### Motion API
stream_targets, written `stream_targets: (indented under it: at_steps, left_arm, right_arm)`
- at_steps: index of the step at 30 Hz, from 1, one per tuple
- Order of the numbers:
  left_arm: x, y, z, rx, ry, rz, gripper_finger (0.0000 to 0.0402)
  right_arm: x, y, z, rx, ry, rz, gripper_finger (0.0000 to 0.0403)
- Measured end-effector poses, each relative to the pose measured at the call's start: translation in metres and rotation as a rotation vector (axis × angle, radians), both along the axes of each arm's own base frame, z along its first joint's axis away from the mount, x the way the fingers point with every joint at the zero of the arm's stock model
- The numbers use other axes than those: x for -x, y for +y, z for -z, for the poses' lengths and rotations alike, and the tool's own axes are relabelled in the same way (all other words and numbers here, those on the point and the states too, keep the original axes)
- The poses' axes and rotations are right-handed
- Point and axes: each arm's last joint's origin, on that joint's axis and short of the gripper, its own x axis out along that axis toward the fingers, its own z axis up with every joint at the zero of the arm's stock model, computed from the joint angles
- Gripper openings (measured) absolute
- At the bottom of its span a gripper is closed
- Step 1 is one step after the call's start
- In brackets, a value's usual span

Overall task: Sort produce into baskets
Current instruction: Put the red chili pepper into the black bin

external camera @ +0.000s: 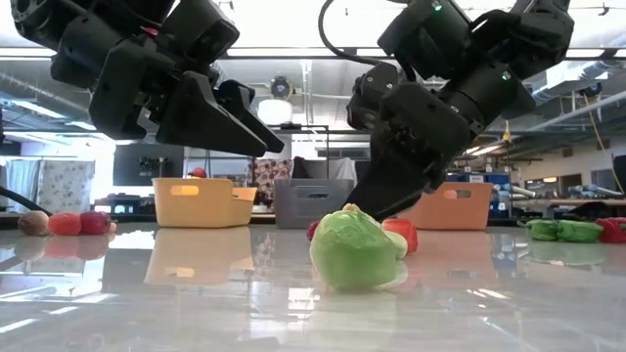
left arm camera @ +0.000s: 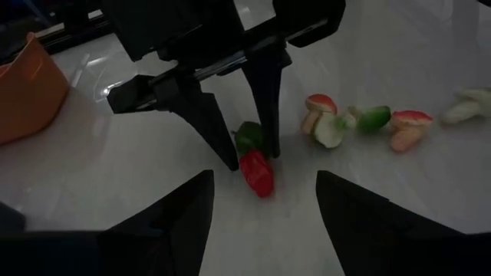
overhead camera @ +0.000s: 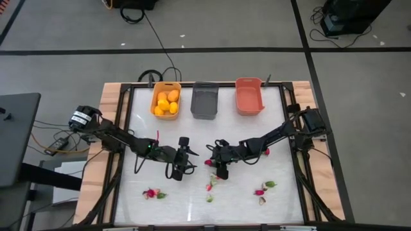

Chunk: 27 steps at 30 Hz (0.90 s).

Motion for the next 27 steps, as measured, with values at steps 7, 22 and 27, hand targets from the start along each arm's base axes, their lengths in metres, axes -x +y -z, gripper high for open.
stream_targets:
  at_steps: [7,22,27]
  left_arm:
    - [0.000,0.000,0.000,0.002,-0.004,0.001,0.0236]
    - [0.000,-0.001,0.000,-0.025,-0.003,0.038,0.0236]
    - [0.001,-0.005,0.000,-0.096,-0.006,0.113,0.0231]
  right_arm:
    - [-0.001,-0.004,0.000,0.010,-0.006,0.007,0.0143]
    - [-0.009,-0.006,-0.010,-0.101,-0.112,-0.040,0.0026]
    - [-0.014,-0.012,-0.016,-0.247,-0.154,-0.050,0.0027]
